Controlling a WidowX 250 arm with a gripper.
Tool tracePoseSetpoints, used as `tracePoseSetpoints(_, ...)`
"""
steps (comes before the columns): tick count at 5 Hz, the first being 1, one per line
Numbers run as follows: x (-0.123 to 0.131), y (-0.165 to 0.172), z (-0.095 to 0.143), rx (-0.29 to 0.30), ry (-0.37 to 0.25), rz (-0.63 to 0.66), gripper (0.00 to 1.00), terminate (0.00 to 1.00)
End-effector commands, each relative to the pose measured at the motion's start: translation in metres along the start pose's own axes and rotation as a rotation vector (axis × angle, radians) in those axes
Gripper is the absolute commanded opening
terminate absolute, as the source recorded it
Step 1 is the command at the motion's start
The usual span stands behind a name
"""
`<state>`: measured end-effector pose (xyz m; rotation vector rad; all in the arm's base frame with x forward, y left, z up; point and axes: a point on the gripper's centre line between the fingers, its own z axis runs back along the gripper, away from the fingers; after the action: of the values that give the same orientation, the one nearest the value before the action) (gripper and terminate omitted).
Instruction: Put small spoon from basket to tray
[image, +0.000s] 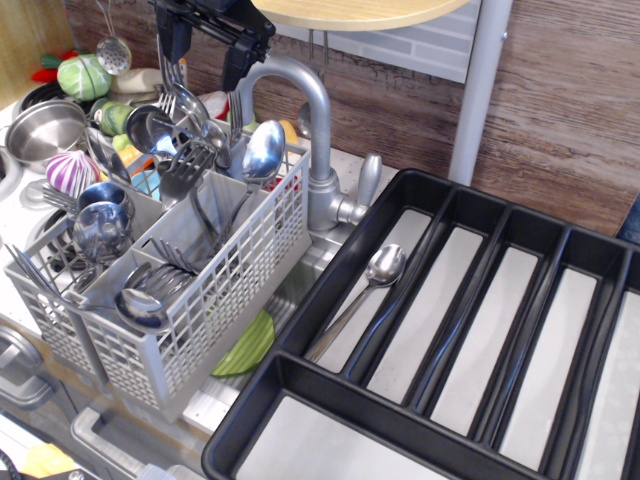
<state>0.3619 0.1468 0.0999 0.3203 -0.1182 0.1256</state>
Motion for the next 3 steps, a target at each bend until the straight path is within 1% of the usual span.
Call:
tracePoseSetpoints(1, 0.000, 0.000, 0.000, 0.000, 0.000, 0.000, 1.00, 0.00)
tracePoseSetpoints(2, 0.001, -0.010, 0.006, -0.004, 0.089, 0.237, 1.00, 0.00)
tracePoseSetpoints(3, 0.001, -0.012, 0.001, -0.008, 0.114, 0.344, 1.00, 0.00)
